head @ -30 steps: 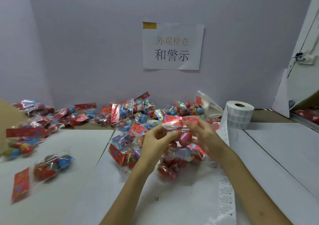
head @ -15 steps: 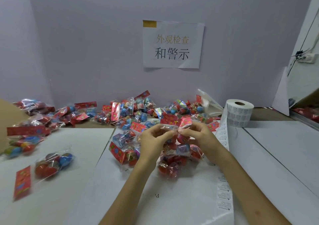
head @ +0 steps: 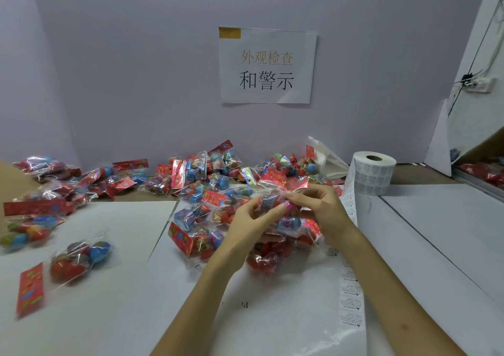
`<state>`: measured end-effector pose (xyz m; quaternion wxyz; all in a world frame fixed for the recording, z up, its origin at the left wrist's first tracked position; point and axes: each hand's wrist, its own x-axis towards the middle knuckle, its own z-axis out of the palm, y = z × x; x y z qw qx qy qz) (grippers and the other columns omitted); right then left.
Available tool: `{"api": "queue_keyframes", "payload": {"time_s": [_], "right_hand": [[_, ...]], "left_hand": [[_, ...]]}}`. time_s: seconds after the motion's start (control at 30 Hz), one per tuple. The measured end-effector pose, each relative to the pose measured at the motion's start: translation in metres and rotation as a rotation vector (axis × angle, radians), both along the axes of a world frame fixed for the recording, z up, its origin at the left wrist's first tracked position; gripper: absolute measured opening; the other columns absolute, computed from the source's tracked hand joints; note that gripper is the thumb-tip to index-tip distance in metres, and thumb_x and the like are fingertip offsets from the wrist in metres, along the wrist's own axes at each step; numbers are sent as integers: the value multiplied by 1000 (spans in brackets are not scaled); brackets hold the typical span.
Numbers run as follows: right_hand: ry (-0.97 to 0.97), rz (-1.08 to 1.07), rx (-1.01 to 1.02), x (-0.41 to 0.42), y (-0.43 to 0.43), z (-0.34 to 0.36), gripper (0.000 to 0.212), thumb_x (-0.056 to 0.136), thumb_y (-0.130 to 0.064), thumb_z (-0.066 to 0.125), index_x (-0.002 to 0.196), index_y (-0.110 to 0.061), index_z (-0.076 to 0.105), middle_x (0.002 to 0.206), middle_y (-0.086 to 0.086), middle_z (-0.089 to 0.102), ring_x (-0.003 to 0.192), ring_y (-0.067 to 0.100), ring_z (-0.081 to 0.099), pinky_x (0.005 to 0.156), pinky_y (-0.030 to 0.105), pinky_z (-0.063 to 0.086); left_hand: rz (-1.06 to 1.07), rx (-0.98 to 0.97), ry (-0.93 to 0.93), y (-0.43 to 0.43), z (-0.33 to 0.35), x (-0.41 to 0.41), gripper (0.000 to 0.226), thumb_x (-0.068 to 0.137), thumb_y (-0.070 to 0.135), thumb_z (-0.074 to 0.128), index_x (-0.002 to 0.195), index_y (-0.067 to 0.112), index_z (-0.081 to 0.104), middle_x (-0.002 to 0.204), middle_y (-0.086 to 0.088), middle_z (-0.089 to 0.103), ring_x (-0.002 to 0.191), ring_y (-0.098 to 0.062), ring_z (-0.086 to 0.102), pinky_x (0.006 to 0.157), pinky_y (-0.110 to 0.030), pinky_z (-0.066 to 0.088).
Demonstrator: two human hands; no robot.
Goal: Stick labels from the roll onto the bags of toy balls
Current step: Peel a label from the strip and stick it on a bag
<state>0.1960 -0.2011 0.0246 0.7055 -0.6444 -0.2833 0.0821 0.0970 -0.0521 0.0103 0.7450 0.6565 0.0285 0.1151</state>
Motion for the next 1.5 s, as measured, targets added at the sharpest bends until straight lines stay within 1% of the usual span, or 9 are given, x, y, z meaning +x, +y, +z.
{"api": "queue_keyframes", "payload": {"time_s": [0.23, 0.43, 0.57, 0.73, 0.9, 1.07, 1.23, 1.37, 1.5], "right_hand": [[-441, -442, -239, 11, -12, 4, 12, 91, -24, 74, 104, -23, 75, 96, -9, 73, 83, 1, 65, 72, 8, 47], [-300, -863, -475, 32, -42, -3, 44, 87, -14, 75, 130, -14, 63, 132, 14, 56, 118, 32, 53, 94, 45, 50], [43, -666, -396, 41, -44, -8, 70, 85, -18, 78, 145, -17, 42, 143, 11, 46, 124, 32, 52, 104, 50, 48], [233, -506, -262, 41, -36, -9, 86, 81, -9, 82, 150, -14, 32, 137, 14, 56, 114, 33, 63, 101, 53, 52], [300, -284, -420, 30, -29, -10, 26, 90, -10, 73, 114, -7, 64, 94, 9, 73, 73, 19, 74, 57, 28, 57], [300, -171, -352, 22, -24, -6, 9, 97, -13, 64, 98, -4, 67, 91, 12, 73, 78, 23, 73, 68, 35, 59], [411, -36, -20, 17, -29, 6, 15, 99, -18, 61, 104, -4, 64, 105, 20, 70, 97, 33, 70, 89, 45, 56], [446, 45, 66, 15, -31, 7, 20, 98, -19, 62, 109, -4, 66, 102, 18, 75, 92, 28, 75, 71, 37, 62], [384, 57, 17, 17, -29, 4, 9, 97, -17, 62, 94, -11, 66, 87, 11, 70, 75, 20, 71, 65, 34, 60]], "left_hand": [[47, 74, 53, 3, -8, 6, 29, 88, 22, 80, 114, 19, 69, 105, -7, 78, 96, -26, 77, 85, -43, 63], [71, 367, 28, -1, -14, 8, 19, 87, 27, 81, 103, 27, 70, 99, 7, 77, 92, -7, 74, 79, -18, 58], [202, 573, -26, -6, -18, 9, 24, 89, 32, 78, 109, 25, 67, 93, 17, 72, 80, 6, 68, 64, -7, 51], [402, 672, -54, -2, -26, 13, 22, 91, 30, 77, 102, 19, 61, 88, 9, 71, 78, -8, 68, 74, -27, 59], [618, 649, -42, 14, -28, 17, 67, 85, 27, 83, 140, 17, 46, 124, -1, 64, 113, -20, 63, 101, -43, 55], [881, 797, -251, 12, -21, 11, 67, 83, 19, 84, 138, 10, 47, 123, -5, 57, 112, -18, 56, 99, -29, 49], [441, 533, -373, -12, -13, 4, 17, 95, 24, 73, 107, 19, 61, 67, 0, 67, 53, -11, 63, 51, -29, 54], [200, 476, -84, -23, -18, 5, 57, 88, 45, 76, 132, 33, 42, 95, 15, 64, 78, 4, 65, 61, -8, 49], [96, 132, 67, -21, -17, 5, 65, 87, 27, 81, 140, 32, 44, 108, 11, 62, 88, -6, 71, 65, -18, 57]]}}
